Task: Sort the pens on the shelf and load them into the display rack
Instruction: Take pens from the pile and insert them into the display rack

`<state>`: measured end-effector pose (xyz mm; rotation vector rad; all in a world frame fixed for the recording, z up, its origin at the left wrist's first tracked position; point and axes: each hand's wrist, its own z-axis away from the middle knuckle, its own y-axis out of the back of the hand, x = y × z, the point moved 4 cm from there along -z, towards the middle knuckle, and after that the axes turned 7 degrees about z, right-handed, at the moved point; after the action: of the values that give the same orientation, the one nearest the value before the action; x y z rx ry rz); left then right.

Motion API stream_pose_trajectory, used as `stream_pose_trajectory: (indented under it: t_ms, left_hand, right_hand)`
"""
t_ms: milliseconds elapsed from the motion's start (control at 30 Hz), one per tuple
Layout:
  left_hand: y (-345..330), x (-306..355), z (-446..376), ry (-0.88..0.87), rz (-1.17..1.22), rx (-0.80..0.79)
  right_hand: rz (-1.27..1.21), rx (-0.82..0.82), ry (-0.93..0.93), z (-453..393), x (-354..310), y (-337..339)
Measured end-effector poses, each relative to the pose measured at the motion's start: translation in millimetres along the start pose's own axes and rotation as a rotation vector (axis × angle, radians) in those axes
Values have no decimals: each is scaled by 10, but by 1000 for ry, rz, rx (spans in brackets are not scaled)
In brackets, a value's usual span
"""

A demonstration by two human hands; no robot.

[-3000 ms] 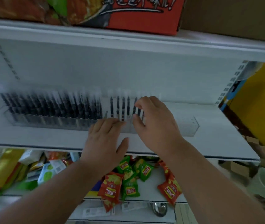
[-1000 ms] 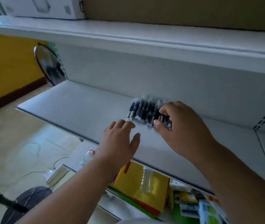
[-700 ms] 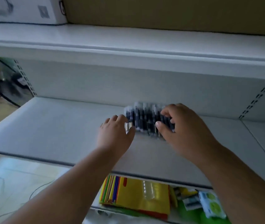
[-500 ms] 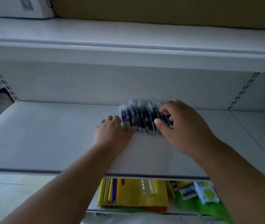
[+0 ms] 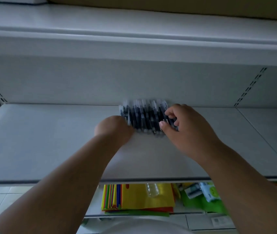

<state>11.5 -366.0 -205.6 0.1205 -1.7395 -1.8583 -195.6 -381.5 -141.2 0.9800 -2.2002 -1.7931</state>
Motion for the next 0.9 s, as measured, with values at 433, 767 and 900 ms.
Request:
stream_pose_trajectory:
  t_ms: [433, 767, 900]
  left_hand:
    - [88, -242, 361, -61, 307, 148]
    - [-161, -196, 647, -125, 1329, 21]
    - [-143, -217, 705, -115, 1400, 4]
  right_hand:
    - [-21, 1, -119, -94, 253, -137]
    - [107, -130, -299, -343, 397, -546]
    - [119, -141, -332, -378, 376, -544]
